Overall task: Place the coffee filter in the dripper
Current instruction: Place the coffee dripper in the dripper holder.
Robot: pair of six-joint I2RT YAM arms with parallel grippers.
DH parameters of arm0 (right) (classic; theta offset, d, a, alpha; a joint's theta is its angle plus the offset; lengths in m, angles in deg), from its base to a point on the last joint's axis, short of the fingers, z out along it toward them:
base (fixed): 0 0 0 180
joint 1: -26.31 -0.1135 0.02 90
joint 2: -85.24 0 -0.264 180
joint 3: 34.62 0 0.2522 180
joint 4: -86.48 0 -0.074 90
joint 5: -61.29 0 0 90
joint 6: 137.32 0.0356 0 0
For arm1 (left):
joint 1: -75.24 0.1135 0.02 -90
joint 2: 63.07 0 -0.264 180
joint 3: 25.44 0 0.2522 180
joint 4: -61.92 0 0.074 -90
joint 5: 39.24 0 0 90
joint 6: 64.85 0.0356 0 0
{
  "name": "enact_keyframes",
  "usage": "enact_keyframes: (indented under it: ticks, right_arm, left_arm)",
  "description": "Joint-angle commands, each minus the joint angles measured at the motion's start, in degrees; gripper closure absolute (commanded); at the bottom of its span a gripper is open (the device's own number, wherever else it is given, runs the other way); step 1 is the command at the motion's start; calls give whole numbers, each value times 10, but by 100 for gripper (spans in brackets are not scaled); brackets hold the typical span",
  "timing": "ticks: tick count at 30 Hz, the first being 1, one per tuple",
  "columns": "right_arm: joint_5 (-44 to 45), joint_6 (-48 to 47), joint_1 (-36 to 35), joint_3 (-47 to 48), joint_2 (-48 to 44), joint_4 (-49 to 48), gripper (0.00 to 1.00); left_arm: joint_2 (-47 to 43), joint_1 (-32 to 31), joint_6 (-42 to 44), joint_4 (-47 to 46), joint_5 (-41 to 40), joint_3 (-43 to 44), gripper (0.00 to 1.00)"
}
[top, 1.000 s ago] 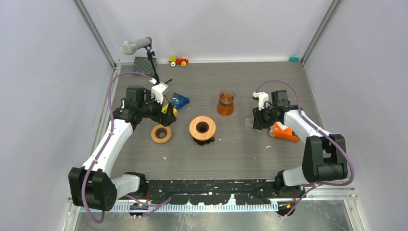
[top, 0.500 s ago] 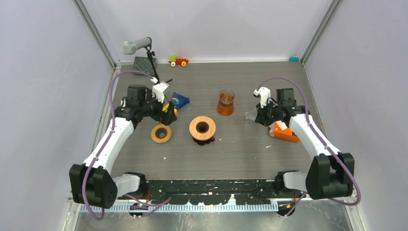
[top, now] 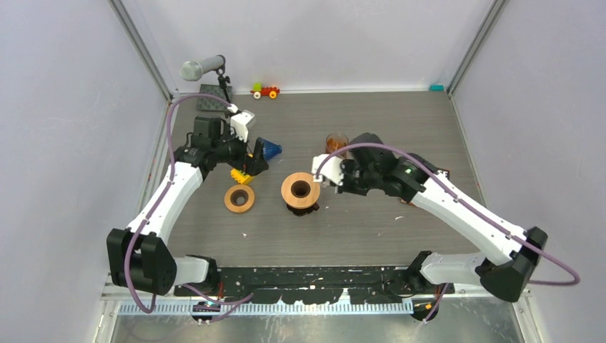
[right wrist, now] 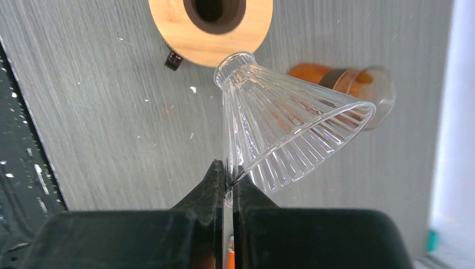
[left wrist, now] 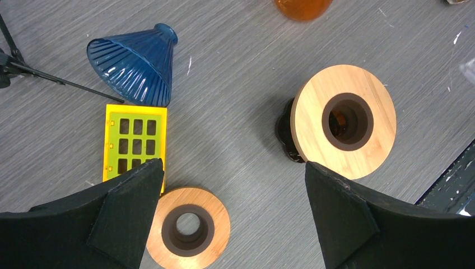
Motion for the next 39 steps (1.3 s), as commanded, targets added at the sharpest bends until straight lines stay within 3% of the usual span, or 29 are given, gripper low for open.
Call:
enact_keyframes:
  ticks: [1, 5, 14, 39]
  right_arm:
    - [163, -62, -101, 78, 62, 41, 99]
    - [246, -103, -172, 117, 119, 57, 99]
    - [305, -142, -225, 203, 226, 93, 100]
    - [384, -156, -258, 186, 301, 28, 100]
  left_arm:
    - [5, -3, -20, -12, 8, 34, 0]
    - [7, -2, -24, -13, 2, 34, 0]
    - [12, -3, -34, -26, 6, 32, 0]
    - [10, -13, -63, -38, 20, 30, 0]
